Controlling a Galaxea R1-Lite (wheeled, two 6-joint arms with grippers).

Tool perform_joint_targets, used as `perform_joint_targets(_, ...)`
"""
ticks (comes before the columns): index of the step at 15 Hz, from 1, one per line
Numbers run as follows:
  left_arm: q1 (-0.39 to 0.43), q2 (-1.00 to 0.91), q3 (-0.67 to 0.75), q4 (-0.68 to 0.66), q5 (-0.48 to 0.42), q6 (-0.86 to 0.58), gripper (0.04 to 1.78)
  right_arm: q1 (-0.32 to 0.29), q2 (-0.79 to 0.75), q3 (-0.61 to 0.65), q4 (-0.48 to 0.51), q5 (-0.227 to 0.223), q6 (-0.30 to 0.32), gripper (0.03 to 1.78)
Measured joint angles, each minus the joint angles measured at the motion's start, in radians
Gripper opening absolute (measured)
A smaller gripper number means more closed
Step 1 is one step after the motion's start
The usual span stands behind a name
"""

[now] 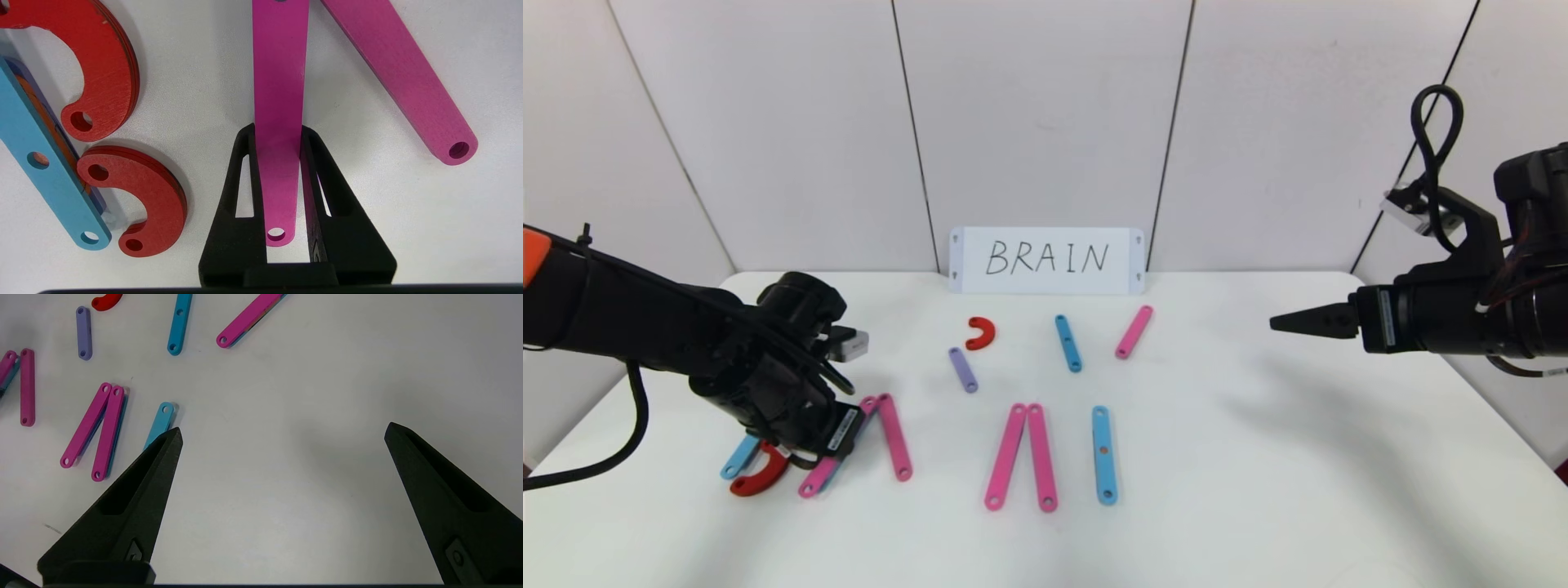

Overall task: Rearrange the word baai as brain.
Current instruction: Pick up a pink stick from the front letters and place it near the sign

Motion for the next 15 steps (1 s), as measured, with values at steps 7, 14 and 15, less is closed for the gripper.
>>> perform_joint_targets(7,0.031,-0.027,-0.143,0.011,-0.004,0.005,0.30,0.000,0.000,0.000,0.000,0.000,0.003,1.73)
perform_joint_targets(14,0.117,0.145,-0.499,0.111,-0.028,0.018,0.30,0.000,0.009,0.001,0.000,0.001,0.003,1.73)
perform_joint_targets(15,0.127,0.177,-0.561,0.138,-0.033,0.024,0.30,0.000,0.011,0.001,0.000,0.001,0.003,1.73)
